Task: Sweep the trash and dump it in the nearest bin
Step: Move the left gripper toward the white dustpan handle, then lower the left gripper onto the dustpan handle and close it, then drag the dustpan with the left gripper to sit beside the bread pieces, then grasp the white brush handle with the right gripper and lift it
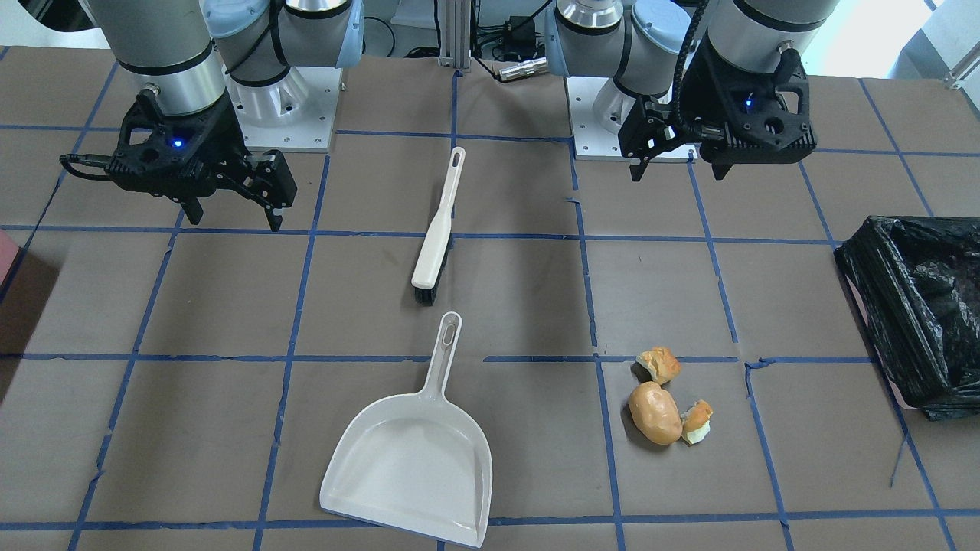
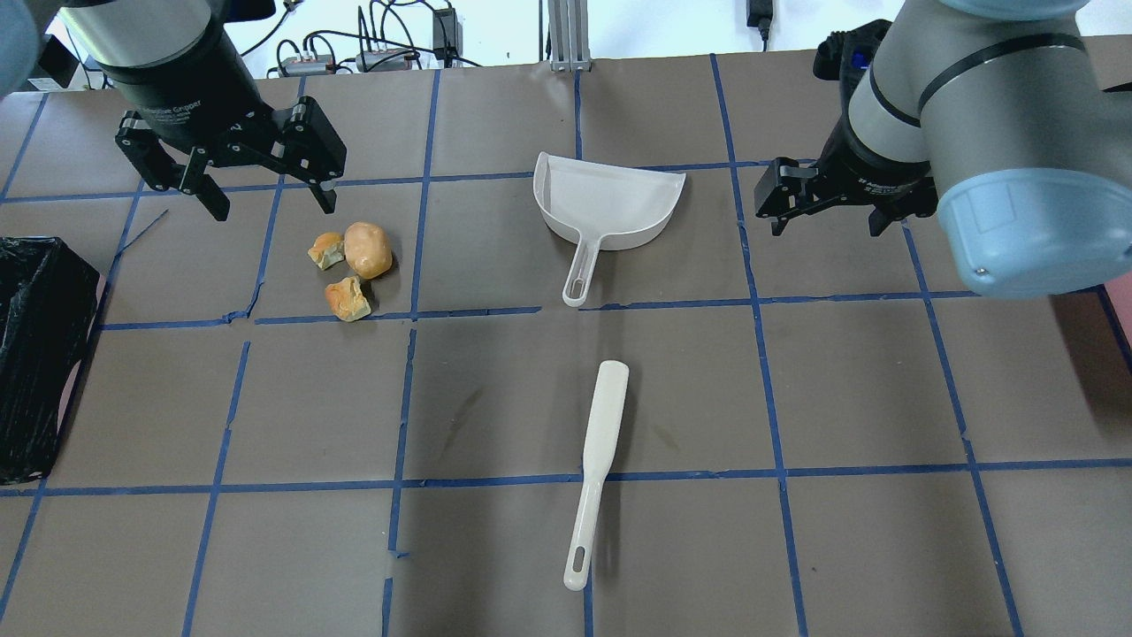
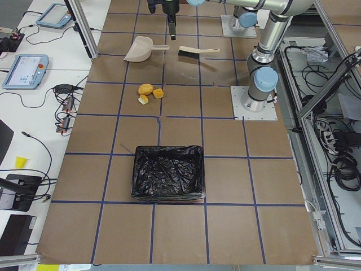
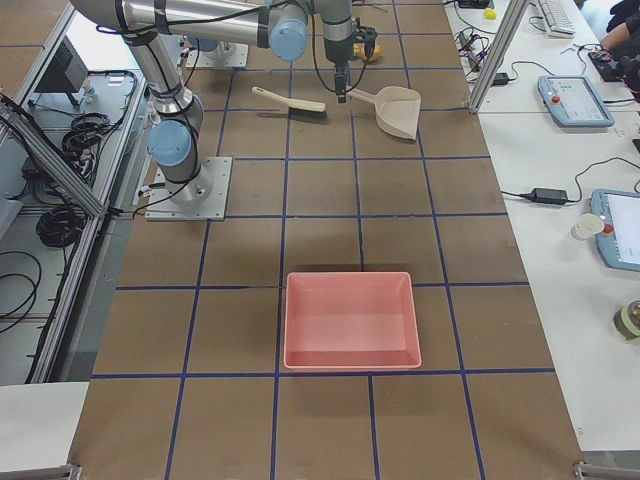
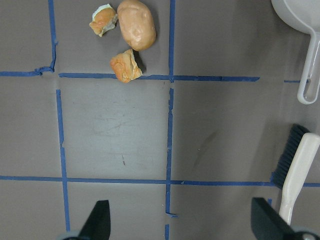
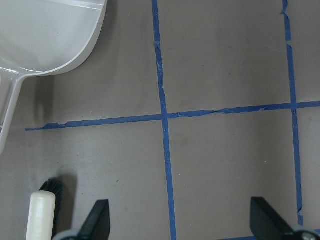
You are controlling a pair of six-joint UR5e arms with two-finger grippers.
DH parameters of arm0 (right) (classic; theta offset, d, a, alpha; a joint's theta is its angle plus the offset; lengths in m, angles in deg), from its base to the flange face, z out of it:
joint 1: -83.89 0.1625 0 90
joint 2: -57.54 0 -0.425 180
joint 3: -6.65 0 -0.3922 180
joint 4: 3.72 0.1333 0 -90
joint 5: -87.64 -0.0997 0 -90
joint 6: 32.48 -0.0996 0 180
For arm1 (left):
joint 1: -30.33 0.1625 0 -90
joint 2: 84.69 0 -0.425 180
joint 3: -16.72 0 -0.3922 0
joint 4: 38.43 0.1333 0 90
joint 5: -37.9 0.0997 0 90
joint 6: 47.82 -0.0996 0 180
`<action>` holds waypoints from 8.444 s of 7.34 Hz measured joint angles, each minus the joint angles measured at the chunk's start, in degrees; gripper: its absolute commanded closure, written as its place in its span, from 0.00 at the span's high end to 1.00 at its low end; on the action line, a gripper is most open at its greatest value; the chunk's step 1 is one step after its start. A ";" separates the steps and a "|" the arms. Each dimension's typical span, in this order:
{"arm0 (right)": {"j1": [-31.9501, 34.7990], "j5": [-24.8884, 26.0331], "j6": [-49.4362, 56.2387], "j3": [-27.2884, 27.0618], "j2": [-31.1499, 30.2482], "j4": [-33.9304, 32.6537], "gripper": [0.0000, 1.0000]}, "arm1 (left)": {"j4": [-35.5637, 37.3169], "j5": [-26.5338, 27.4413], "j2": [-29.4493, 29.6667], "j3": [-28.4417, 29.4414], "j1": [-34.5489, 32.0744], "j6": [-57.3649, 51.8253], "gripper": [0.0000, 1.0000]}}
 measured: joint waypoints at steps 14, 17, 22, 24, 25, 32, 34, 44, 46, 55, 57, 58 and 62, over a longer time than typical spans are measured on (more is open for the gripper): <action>-11.04 -3.22 13.21 -3.10 -2.41 -1.40 0.99 | 3.59 -0.09 0.85 -2.37 0.11 0.44 1.00; -13.51 -3.71 16.14 -3.24 -2.25 -1.35 0.99 | 5.46 -1.37 2.95 -3.43 -3.05 0.44 1.00; -13.74 -5.73 16.02 -3.40 -2.23 -1.22 1.00 | 30.22 -7.48 18.55 -4.63 -16.20 1.99 1.00; -13.76 -6.10 15.95 -3.42 -2.22 -1.17 1.00 | 39.15 -7.63 22.37 -6.56 -19.59 7.39 1.00; -13.77 -6.14 15.91 -3.43 -2.22 -1.16 1.00 | 42.75 -7.44 23.18 -8.33 -20.19 8.73 1.00; -13.77 -6.20 15.94 -3.51 -2.23 -1.09 1.00 | 54.75 -3.81 27.00 -14.24 -21.89 9.90 0.94; -13.77 -6.21 15.92 -3.52 -2.24 -1.00 1.00 | 54.88 -3.96 26.80 -14.34 -21.98 9.89 0.82; -13.77 -6.21 15.93 -3.60 -2.20 -0.64 1.00 | 49.17 -6.41 21.73 -13.01 -17.65 6.51 0.05; -13.74 -6.19 15.88 -3.60 -2.24 -0.62 1.00 | 40.98 -6.12 16.45 -12.91 -11.56 -1.22 0.04; 1.14 -5.29 -9.37 -9.00 -6.10 -0.76 0.94 | 25.55 -2.63 6.42 -13.83 18.80 -65.07 0.04; 6.37 -5.17 -17.95 -11.57 -6.16 -1.38 0.92 | 25.48 -1.33 8.26 -13.27 25.43 -79.25 0.04; 7.58 -5.20 -20.51 -13.30 -6.69 -2.06 0.92 | 25.61 -0.91 9.51 -13.10 28.28 -85.45 0.03; 13.11 -5.19 -32.89 -19.94 -8.05 -7.08 0.92 | 27.44 -1.35 13.98 -12.13 36.61 -104.83 0.02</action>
